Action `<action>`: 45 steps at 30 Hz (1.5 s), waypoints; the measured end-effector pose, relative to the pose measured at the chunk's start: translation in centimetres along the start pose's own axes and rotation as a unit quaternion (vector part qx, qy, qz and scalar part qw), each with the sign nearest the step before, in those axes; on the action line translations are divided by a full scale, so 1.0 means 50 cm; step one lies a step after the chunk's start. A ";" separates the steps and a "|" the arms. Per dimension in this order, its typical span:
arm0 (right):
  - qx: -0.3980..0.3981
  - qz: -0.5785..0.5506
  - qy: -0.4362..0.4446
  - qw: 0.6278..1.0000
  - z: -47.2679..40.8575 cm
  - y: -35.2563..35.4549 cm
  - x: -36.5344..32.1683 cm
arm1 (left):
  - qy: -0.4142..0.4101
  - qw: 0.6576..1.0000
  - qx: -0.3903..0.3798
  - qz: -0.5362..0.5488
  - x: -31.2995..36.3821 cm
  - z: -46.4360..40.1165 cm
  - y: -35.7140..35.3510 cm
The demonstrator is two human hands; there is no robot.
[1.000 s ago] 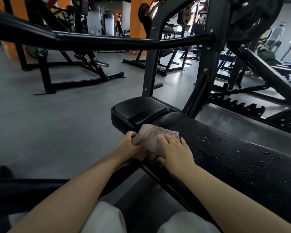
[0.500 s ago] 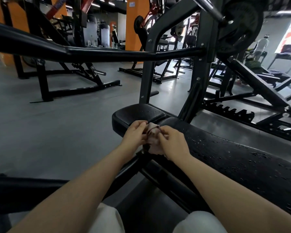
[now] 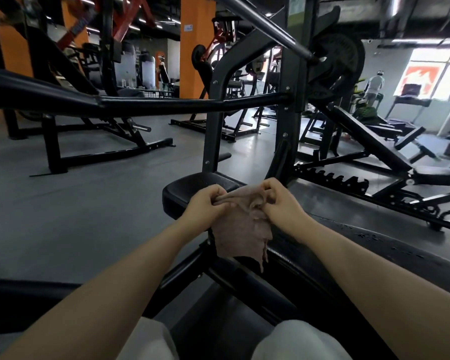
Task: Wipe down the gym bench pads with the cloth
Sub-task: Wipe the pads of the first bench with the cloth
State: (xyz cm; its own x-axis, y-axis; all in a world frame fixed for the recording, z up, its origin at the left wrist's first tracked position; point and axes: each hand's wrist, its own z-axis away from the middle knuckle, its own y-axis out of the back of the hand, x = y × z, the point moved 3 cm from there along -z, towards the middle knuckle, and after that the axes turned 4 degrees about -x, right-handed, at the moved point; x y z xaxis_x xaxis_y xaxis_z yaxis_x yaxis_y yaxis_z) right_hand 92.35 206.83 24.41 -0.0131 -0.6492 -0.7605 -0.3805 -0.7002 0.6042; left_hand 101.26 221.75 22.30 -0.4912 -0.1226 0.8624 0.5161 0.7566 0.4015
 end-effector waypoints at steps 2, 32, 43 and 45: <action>-0.045 -0.045 -0.032 0.997 0.010 0.002 -0.002 | -0.005 1.000 -0.002 -0.020 0.012 0.001 -0.008; 0.103 -0.079 -0.001 0.992 -0.019 0.036 0.006 | 0.018 0.969 -0.008 -0.246 -0.033 -0.012 -0.018; 0.060 0.100 -0.013 0.993 -0.022 0.045 0.042 | 0.192 0.970 -0.047 -0.141 -0.065 -0.013 -0.014; 0.053 0.120 0.000 0.991 -0.015 0.027 0.042 | 0.250 0.968 0.003 -0.029 -0.058 -0.017 -0.016</action>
State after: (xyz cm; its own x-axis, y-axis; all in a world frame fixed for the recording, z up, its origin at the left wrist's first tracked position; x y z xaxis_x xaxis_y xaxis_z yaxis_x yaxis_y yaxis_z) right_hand 92.48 204.31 23.82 -0.1152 -0.7929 -0.5983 -0.4622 -0.4904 0.7389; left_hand 102.88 220.94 19.72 -0.1176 -0.4594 0.8804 0.4926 0.7428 0.4534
